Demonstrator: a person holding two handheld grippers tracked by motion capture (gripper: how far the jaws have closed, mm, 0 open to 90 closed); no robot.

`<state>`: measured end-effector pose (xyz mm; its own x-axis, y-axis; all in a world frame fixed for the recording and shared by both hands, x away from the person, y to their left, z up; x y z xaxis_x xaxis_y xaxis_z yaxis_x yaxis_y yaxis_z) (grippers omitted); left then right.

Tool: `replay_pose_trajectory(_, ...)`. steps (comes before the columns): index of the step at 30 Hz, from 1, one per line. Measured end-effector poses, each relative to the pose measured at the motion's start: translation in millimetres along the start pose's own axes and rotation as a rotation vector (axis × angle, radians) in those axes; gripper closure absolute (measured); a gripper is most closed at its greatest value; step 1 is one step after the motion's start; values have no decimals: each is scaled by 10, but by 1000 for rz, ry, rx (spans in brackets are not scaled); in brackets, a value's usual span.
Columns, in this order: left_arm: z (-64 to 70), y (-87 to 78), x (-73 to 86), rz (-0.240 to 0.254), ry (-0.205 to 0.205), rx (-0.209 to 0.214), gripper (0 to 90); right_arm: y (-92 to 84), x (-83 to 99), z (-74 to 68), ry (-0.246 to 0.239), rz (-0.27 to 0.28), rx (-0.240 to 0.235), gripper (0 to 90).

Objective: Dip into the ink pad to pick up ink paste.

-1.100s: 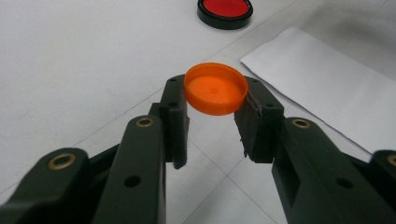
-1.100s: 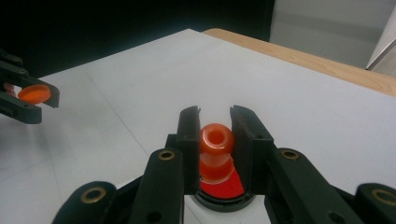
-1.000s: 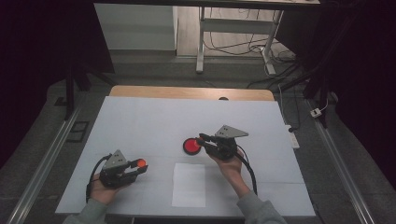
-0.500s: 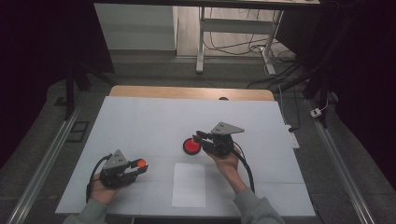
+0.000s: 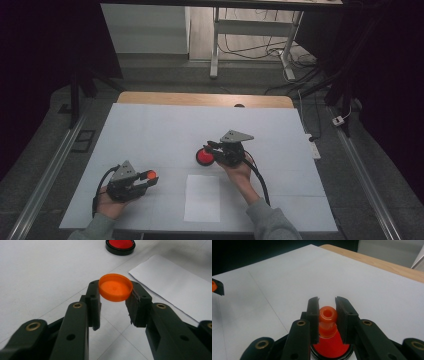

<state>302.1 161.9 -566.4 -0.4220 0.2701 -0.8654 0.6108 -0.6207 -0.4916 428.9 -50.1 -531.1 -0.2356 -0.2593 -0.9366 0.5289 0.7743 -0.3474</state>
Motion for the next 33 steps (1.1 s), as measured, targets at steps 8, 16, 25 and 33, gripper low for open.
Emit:
replay_pose_trajectory(8, 12, -8, -2, 4, -3, 1, 652, 75, 87, 29, -26, -43, 22, 723)
replay_pose_trajectory(16, 15, 0, 7, -2, -2, 2, 652, 120, 150, 64, -34, -65, 36, 723)
replay_pose_trajectory(25, 13, -6, 7, 0, -4, 2, 652, 143, 184, 75, -40, -79, 38, 723)
replay_pose_trajectory(33, 8, -10, 7, 0, -6, 2, 652, 205, 263, 70, -52, -104, 36, 723)
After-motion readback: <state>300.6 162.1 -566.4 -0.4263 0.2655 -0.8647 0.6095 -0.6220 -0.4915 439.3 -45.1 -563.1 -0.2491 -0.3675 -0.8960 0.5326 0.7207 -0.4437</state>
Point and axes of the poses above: each handheld gripper's, and its own axes: y roughly forward along the jaws, x roughly out of its underside, z roughly to its right, the point moved 9 cm from there along y, roughly forward along the jaws, and after that the axes turned 6 degrees about z, right-handed, at the moved point
